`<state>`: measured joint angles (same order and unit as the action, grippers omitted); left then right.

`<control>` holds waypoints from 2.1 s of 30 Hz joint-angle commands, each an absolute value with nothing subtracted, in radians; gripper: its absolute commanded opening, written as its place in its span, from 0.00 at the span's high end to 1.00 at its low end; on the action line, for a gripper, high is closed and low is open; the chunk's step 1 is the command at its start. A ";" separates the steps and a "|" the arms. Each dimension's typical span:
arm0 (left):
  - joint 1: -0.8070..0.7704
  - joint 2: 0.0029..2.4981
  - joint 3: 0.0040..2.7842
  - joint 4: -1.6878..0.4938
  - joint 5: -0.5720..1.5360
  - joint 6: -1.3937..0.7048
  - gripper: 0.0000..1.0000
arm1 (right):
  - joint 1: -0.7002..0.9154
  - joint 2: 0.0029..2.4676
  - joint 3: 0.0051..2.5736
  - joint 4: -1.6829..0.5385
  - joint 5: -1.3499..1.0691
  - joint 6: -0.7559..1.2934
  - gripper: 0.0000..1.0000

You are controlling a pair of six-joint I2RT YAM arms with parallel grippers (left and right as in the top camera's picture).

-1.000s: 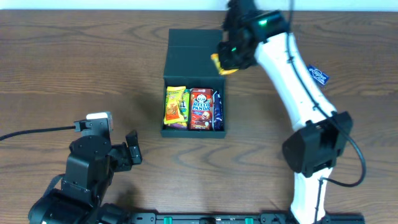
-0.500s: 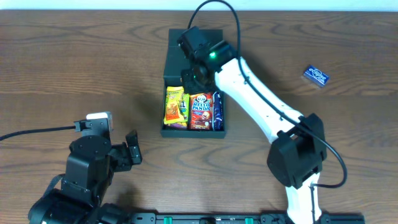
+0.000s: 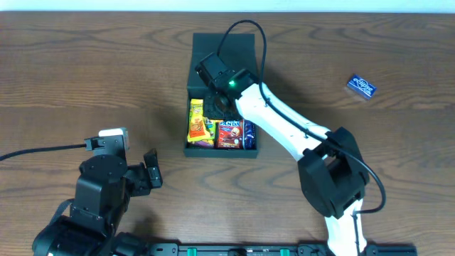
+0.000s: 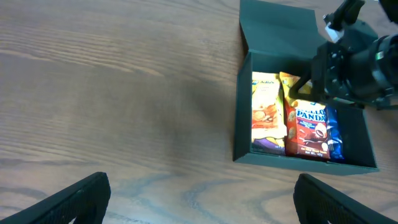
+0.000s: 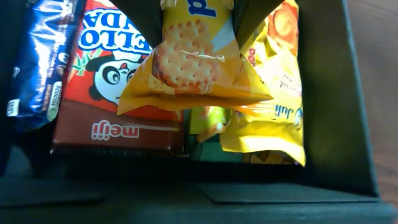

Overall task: Pack container
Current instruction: 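Lower the orange packet into the box between Julie's and Hello Panda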

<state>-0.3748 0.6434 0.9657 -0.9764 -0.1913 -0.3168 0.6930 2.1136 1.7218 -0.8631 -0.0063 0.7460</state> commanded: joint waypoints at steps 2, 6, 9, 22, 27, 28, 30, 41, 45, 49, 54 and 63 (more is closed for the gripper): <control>-0.372 0.640 0.986 -0.977 -0.210 -0.311 0.05 | 0.715 2.084 1.687 -0.833 0.040 0.815 0.79; -0.372 0.640 0.986 -0.976 -0.210 -0.311 0.05 | 0.716 2.084 1.686 -0.801 0.050 0.815 0.74; -0.372 0.640 0.986 -0.977 -0.210 -0.311 0.05 | 0.716 2.088 1.686 -0.778 0.049 0.815 0.73; -0.372 0.640 0.986 -0.977 -0.210 -0.311 0.05 | 0.714 2.113 1.687 -0.774 0.048 0.814 0.32; -0.372 0.640 0.986 -0.977 -0.210 -0.311 0.05 | 0.714 2.104 1.687 -0.781 0.040 0.797 0.22; -0.372 0.640 0.986 -0.977 -0.210 -0.311 0.05 | 0.714 2.100 1.687 -0.781 0.040 0.785 0.20; -0.372 0.640 0.986 -0.977 -0.210 -0.311 0.05 | 0.714 2.085 1.687 -0.788 0.040 0.760 0.18; -0.372 0.640 0.986 -0.977 -0.210 -0.311 0.05 | 0.710 1.940 1.687 -0.841 0.041 0.708 0.38; -0.372 0.640 0.986 -0.977 -0.210 -0.311 0.05 | 0.710 1.908 1.687 -0.825 0.041 0.681 0.79; -0.372 0.640 0.986 -0.977 -0.210 -0.311 0.05 | 0.710 1.919 1.687 -0.814 0.042 0.633 0.99; -0.372 0.640 0.986 -0.977 -0.210 -0.311 0.05 | 0.706 1.979 1.687 -0.802 0.049 0.577 0.99; -0.372 0.640 0.986 -0.977 -0.210 -0.311 0.05 | 0.706 2.062 1.687 -0.781 0.049 0.533 0.99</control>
<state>-0.3748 0.6434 0.9657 -0.9760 -0.1913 -0.3168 0.7055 2.0521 1.6920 -0.7860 0.0380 0.5652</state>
